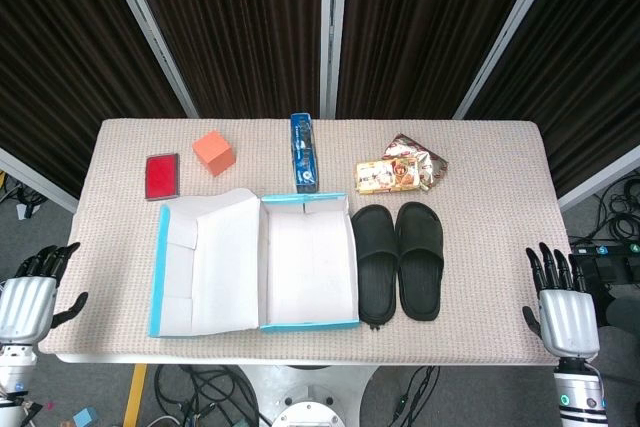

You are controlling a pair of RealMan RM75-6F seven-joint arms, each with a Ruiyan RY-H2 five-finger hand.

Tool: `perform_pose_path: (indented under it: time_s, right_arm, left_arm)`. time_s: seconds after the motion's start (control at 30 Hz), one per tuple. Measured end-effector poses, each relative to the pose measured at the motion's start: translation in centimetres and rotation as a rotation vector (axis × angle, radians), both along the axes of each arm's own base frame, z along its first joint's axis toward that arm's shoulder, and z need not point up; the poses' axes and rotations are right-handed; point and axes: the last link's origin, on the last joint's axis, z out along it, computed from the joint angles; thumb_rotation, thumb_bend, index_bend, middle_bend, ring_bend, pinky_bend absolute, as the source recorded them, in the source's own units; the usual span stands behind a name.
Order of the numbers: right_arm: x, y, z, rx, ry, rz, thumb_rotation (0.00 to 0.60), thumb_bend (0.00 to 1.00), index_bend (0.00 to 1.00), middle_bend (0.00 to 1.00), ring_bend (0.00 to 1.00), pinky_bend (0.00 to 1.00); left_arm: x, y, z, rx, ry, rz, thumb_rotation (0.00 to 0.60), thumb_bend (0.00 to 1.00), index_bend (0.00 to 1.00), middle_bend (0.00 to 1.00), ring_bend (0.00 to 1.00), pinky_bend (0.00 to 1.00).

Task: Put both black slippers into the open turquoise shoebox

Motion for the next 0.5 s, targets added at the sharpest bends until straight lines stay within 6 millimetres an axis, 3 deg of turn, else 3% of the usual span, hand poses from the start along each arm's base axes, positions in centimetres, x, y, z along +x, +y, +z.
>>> perform_pose_path:
  time_s: [0.23,0.5]
  right_arm:
    - [-0.9,-0.1,0.3,-0.013,-0.032,-0.039,0.6,0.13,0.0,0.0,0.0,0.0]
    - [0.4,-0.1,1.1,-0.009,-0.068,-0.015,0.6,0.15,0.0,0.03,0.0,0.0]
  left_arm:
    - [-0.2,-0.2,-0.4,-0.032,-0.025,0.017,0.6,0.26,0.13,0.21,0.14,0.25]
    - [0.5,-0.3,-0.1,-0.064,-0.032,0.004,0.6,0.26,0.13,0.21,0.14,0.25]
